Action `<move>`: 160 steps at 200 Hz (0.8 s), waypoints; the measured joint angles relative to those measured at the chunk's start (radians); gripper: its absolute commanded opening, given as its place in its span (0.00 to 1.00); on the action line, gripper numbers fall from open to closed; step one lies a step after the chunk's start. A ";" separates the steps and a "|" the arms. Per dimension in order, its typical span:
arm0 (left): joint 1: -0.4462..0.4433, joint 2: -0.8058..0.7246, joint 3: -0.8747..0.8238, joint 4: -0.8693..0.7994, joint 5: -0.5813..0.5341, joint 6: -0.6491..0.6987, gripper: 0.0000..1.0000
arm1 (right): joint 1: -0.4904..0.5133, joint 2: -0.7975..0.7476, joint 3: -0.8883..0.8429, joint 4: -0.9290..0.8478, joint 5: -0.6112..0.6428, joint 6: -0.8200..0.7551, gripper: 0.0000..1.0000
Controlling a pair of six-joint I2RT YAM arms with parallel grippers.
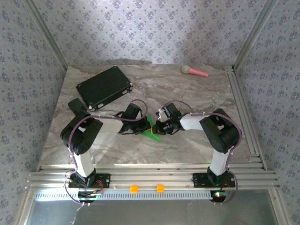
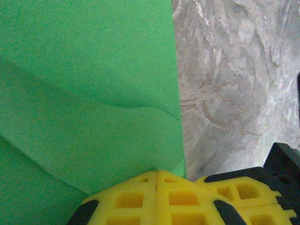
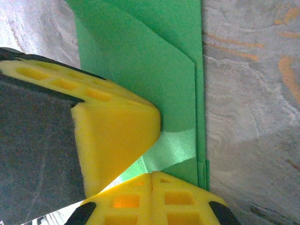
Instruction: Fold a paper plane with a square sheet of paper (pick it up from the middle)
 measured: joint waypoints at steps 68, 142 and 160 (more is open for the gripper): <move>0.065 0.000 0.004 -0.022 0.016 0.009 0.02 | 0.000 -0.003 -0.008 0.018 -0.001 -0.001 0.00; 0.189 0.009 0.058 -0.121 0.013 0.055 0.03 | 0.000 -0.003 -0.009 0.018 -0.001 -0.008 0.00; 0.208 0.013 0.068 -0.132 0.019 0.064 0.03 | 0.000 -0.003 -0.009 0.018 -0.001 -0.011 0.00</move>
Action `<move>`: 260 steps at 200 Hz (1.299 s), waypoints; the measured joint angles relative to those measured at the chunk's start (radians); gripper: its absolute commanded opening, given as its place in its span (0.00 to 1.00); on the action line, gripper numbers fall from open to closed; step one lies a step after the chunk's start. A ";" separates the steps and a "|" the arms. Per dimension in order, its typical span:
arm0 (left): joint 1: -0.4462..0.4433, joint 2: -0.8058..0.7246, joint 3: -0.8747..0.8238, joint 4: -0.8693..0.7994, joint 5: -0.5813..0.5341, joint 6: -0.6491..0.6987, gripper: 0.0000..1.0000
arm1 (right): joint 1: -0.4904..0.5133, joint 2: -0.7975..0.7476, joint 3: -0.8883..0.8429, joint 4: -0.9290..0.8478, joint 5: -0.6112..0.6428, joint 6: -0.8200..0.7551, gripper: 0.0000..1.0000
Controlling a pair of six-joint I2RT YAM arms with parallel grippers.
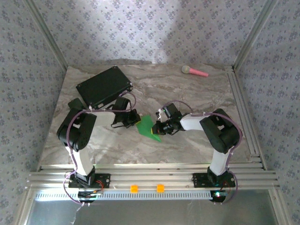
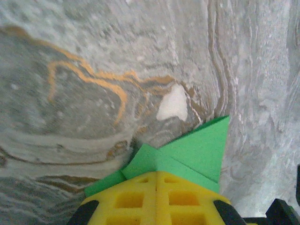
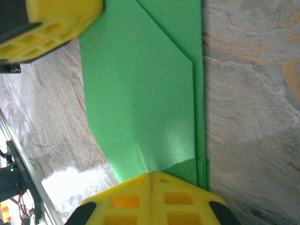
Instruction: Fold a paper plane with a square sheet of paper (pick it up from the middle)
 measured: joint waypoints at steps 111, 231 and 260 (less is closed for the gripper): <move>-0.120 -0.114 0.017 -0.044 -0.052 0.017 0.05 | 0.000 -0.006 -0.005 -0.005 0.000 0.001 0.00; 0.062 0.055 0.063 -0.019 0.084 0.104 0.04 | 0.000 -0.006 -0.005 -0.004 0.000 0.001 0.00; 0.057 0.031 0.065 -0.037 0.035 0.108 0.07 | 0.000 -0.006 -0.005 -0.004 0.000 0.001 0.00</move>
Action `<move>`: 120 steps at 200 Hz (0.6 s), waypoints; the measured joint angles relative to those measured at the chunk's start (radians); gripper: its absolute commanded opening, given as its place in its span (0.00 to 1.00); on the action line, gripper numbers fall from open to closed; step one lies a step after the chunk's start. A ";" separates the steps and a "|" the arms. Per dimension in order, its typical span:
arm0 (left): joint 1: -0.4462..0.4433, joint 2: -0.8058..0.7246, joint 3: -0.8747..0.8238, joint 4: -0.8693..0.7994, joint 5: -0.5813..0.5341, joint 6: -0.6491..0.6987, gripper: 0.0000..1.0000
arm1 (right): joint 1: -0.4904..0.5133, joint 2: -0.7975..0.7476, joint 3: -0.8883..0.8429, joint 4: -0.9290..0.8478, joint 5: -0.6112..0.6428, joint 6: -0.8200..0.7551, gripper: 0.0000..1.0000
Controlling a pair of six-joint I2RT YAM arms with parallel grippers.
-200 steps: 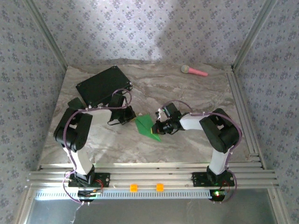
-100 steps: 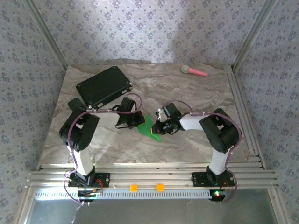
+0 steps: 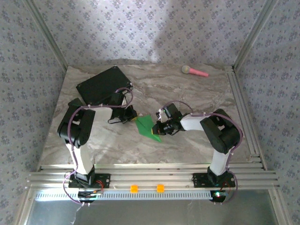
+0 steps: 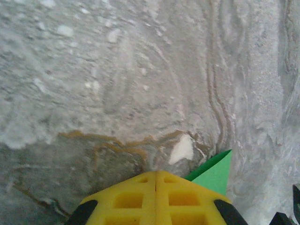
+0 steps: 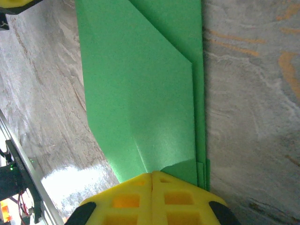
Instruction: Fold a paper plane with a square sheet of paper (pick it up from the middle)
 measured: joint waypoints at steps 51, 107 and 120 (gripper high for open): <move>-0.161 -0.121 -0.006 0.002 -0.087 -0.012 0.12 | 0.000 0.000 0.000 -0.001 0.000 0.000 0.00; -0.194 -0.122 -0.074 0.005 -0.142 -0.045 0.18 | 0.000 0.000 0.000 -0.002 0.000 0.000 0.00; -0.189 -0.160 -0.089 -0.017 -0.174 -0.042 0.18 | 0.000 -0.001 0.000 -0.002 0.000 0.000 0.00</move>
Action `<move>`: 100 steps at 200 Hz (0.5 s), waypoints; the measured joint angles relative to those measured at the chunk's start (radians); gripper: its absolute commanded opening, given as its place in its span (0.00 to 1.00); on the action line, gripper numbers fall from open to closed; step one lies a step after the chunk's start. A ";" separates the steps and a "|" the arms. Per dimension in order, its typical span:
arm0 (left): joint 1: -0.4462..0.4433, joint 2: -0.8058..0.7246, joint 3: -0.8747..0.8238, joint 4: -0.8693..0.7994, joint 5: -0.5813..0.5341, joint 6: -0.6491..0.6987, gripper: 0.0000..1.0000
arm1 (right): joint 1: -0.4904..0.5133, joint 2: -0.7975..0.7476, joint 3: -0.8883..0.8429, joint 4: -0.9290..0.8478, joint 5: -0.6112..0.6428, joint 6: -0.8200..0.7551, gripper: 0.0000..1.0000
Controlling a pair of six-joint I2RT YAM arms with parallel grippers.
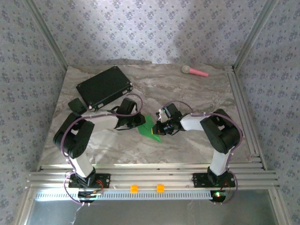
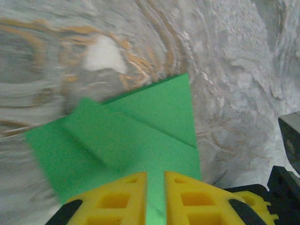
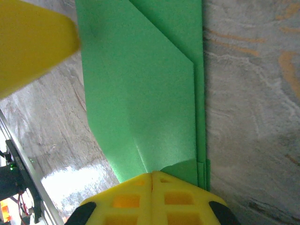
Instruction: Fold a paper plane with a square sheet of paper (pick it up from the middle)
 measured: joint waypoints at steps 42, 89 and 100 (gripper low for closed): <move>0.007 -0.002 0.057 0.010 0.039 0.035 0.08 | 0.000 0.000 0.000 -0.001 0.000 0.000 0.00; -0.001 0.145 0.071 0.014 0.074 0.035 0.04 | 0.000 -0.002 0.002 -0.007 -0.001 0.001 0.00; 0.006 0.145 0.072 0.018 0.074 0.035 0.04 | 0.000 -0.002 0.009 -0.016 0.000 0.002 0.00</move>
